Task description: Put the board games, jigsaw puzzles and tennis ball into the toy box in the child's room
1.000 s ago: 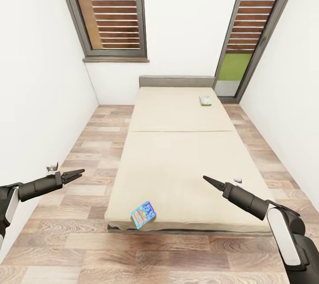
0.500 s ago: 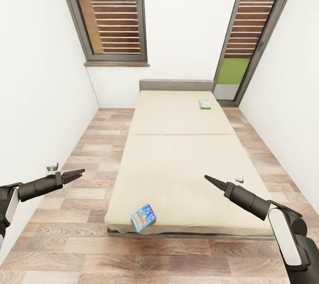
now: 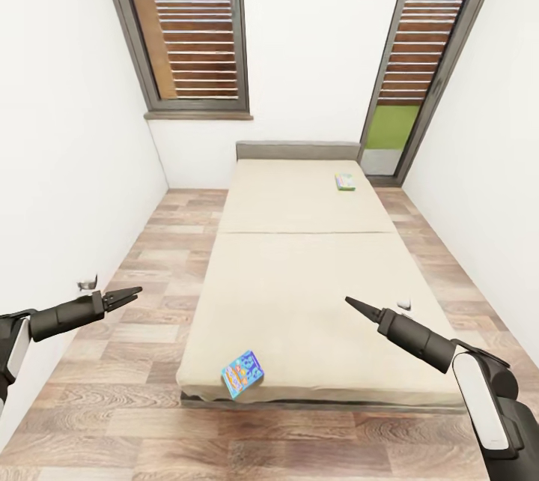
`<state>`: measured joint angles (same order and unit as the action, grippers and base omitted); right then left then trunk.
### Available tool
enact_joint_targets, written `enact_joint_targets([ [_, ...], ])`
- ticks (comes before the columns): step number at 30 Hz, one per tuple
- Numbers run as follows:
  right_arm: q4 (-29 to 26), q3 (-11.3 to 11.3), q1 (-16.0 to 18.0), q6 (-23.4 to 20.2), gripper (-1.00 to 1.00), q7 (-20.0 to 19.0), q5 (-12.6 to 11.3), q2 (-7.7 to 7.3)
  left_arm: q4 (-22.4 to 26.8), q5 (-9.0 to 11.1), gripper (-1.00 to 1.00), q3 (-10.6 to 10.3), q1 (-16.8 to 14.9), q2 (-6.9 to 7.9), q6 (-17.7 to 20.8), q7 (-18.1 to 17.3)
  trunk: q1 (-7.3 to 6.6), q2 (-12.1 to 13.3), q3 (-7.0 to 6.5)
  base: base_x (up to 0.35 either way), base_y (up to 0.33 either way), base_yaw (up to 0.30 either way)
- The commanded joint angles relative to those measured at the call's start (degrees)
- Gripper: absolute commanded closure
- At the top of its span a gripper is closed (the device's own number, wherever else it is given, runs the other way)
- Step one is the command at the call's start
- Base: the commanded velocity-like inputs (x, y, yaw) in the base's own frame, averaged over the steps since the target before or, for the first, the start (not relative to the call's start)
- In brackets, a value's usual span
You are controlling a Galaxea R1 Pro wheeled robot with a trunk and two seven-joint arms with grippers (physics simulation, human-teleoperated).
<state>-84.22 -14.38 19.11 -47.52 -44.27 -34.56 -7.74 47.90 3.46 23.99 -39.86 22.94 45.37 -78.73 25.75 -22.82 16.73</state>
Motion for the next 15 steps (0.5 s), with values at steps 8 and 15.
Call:
enact_joint_targets([
  [8, 0.0, -0.1, 0.0, -0.3, -1.0, -0.1, -0.1, -0.04, 0.0, 0.1, -1.0, 0.0, 0.0, -0.17, 0.6, 0.1, 0.03, -0.1, -0.66, 0.0, 0.0, 0.0],
  [15, 0.3, -0.1, 0.0, -0.3, -1.0, -0.1, -0.1, -0.2, 0.0, 0.1, -1.0, 0.0, 0.0, -0.19, 0.6, 0.1, 0.03, -0.1, -1.33, 0.0, 0.0, 0.0],
])
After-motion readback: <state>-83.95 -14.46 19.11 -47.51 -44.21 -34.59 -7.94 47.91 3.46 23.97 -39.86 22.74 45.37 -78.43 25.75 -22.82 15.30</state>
